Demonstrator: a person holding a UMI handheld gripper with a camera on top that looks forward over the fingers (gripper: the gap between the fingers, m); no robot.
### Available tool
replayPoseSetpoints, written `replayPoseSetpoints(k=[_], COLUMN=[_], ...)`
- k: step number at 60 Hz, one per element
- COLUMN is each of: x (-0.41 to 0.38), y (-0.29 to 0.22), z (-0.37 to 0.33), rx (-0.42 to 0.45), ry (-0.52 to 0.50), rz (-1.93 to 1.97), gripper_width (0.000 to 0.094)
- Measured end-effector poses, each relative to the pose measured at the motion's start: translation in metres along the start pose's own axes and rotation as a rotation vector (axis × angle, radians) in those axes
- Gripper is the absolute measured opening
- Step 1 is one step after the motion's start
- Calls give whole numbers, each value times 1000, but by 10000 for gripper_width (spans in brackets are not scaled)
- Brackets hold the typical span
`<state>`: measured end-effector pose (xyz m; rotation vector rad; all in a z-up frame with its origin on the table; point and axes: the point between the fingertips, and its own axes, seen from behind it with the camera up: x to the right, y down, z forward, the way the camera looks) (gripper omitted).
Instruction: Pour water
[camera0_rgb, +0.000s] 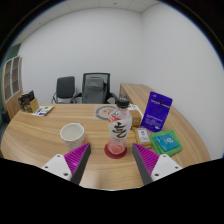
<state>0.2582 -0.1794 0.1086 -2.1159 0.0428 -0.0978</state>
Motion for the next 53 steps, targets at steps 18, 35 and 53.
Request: replayPoseSetpoints(k=[18, 35, 53], x=[-50, -83, -84], y=[18, 30, 33], z=[-158, -231, -243], rx=[-44, -34, -38], ry=[54, 70, 74], rz=[10, -9, -13], gripper_width=[856, 857, 856])
